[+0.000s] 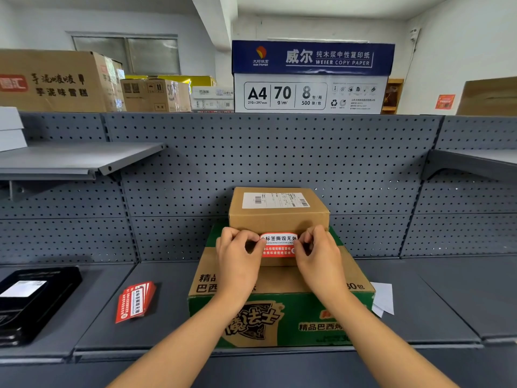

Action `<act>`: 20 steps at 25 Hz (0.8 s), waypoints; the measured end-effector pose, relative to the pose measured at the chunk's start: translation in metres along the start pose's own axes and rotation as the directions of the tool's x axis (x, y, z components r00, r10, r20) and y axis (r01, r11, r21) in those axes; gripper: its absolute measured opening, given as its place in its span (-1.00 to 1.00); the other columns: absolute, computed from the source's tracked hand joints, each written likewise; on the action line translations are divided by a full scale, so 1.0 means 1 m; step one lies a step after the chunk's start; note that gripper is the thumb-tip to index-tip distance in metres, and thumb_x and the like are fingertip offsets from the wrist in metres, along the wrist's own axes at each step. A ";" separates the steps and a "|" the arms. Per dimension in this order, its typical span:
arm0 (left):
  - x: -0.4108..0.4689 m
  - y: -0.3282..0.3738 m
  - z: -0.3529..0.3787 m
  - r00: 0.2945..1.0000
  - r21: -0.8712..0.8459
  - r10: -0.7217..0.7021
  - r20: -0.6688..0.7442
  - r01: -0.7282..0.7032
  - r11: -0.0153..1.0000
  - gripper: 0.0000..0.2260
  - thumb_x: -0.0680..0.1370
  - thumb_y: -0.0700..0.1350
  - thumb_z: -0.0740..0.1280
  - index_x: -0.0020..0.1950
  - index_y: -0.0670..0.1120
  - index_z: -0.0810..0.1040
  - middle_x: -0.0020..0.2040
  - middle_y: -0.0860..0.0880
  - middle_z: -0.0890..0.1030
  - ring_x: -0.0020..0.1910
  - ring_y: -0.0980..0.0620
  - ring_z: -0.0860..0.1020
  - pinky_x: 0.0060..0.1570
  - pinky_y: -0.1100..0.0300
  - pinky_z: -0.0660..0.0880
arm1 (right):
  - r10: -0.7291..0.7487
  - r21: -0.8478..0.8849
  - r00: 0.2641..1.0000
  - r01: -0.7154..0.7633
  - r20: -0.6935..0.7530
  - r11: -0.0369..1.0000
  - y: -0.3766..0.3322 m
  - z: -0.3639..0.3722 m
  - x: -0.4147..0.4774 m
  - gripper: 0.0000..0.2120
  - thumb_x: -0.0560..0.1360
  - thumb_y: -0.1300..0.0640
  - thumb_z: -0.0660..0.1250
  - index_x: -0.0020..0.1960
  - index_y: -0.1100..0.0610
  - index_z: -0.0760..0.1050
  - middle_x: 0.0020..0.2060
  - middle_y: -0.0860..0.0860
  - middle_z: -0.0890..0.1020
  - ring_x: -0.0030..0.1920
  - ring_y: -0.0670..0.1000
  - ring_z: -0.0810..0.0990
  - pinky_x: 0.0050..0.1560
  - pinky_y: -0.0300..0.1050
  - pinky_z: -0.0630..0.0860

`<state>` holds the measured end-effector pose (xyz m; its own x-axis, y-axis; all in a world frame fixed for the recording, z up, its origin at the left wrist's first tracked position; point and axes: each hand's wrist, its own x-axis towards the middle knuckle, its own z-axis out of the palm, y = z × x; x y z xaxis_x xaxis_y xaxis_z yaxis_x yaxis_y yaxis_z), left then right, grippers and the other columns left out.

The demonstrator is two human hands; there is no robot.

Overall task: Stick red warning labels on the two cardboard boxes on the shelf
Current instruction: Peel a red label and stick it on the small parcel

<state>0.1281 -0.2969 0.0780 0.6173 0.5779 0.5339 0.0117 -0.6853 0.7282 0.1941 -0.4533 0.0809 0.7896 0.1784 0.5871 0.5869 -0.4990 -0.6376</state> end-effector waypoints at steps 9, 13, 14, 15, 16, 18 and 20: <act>0.007 -0.002 0.006 1.000 -0.016 0.003 -0.005 -0.003 1.000 -0.89 0.56 0.07 0.45 -0.02 0.06 0.66 -0.04 0.15 0.56 -0.04 0.10 0.57 -0.01 0.00 0.60 | -0.022 -0.087 0.999 0.018 -0.046 0.996 -0.003 0.006 0.004 -0.77 0.57 0.04 0.42 -0.11 -0.02 0.36 -0.20 -0.19 0.42 -0.12 -0.06 0.49 -0.12 -0.09 0.53; 0.009 -0.004 0.009 1.000 -0.029 -0.005 -0.003 0.005 1.000 -0.89 0.57 0.07 0.44 -0.01 0.05 0.66 -0.03 0.15 0.62 -0.01 0.10 0.60 -0.01 0.00 0.62 | -0.030 -0.103 0.998 0.024 -0.059 0.994 -0.004 0.007 0.007 -0.77 0.56 0.05 0.42 -0.11 0.00 0.37 -0.21 -0.20 0.40 -0.12 -0.04 0.50 -0.13 -0.02 0.56; 0.009 -0.004 0.010 1.000 -0.027 0.002 -0.004 -0.002 1.000 -0.89 0.57 0.06 0.44 -0.01 0.05 0.66 -0.04 0.16 0.61 -0.02 0.10 0.60 -0.01 0.00 0.62 | -0.037 -0.112 0.997 0.029 -0.065 0.993 -0.004 0.007 0.008 -0.77 0.56 0.06 0.43 -0.11 0.00 0.37 -0.22 -0.20 0.39 -0.12 -0.03 0.49 -0.14 -0.01 0.56; 0.010 -0.004 0.011 1.000 -0.025 0.011 -0.008 -0.012 1.000 -0.89 0.57 0.06 0.45 -0.01 0.04 0.66 -0.05 0.17 0.60 -0.03 0.10 0.60 -0.02 0.00 0.62 | -0.044 -0.122 0.997 0.035 -0.070 0.992 -0.005 0.007 0.008 -0.77 0.55 0.07 0.43 -0.12 0.01 0.37 -0.23 -0.21 0.38 -0.12 -0.01 0.49 -0.15 0.01 0.56; 0.011 -0.003 0.012 1.000 -0.021 0.020 -0.012 -0.020 1.000 -0.89 0.57 0.05 0.45 -0.01 0.04 0.65 -0.06 0.18 0.58 -0.04 0.11 0.59 -0.02 0.00 0.62 | -0.049 -0.128 0.996 0.039 -0.075 0.991 -0.006 0.008 0.009 -0.77 0.55 0.08 0.44 -0.12 0.02 0.37 -0.24 -0.21 0.37 -0.13 0.00 0.49 -0.16 0.02 0.55; 0.012 -0.003 0.013 0.999 -0.010 0.033 -0.020 -0.034 0.999 -0.88 0.57 0.06 0.45 -0.02 0.03 0.64 -0.07 0.18 0.57 -0.05 0.10 0.59 -0.04 0.00 0.62 | -0.054 -0.137 0.995 0.043 -0.079 0.990 -0.006 0.008 0.011 -0.76 0.54 0.09 0.44 -0.14 0.03 0.37 -0.26 -0.21 0.36 -0.13 0.02 0.48 -0.17 0.04 0.54; 0.013 -0.004 0.014 0.999 0.000 0.026 -0.032 -0.027 1.000 -0.86 0.55 0.07 0.46 -0.07 0.03 0.59 -0.09 0.17 0.57 -0.07 0.08 0.58 -0.08 0.03 0.60 | -0.057 -0.151 0.995 0.045 -0.076 0.987 -0.006 0.008 0.013 -0.76 0.55 0.08 0.43 -0.14 0.02 0.37 -0.26 -0.21 0.37 -0.12 0.02 0.47 -0.17 0.03 0.53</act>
<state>0.1469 -0.2933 0.0761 0.5919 0.5734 0.5665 -0.0048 -0.7003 0.7139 0.2020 -0.4412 0.0879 0.7387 0.1417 0.6589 0.5881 -0.6131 -0.5275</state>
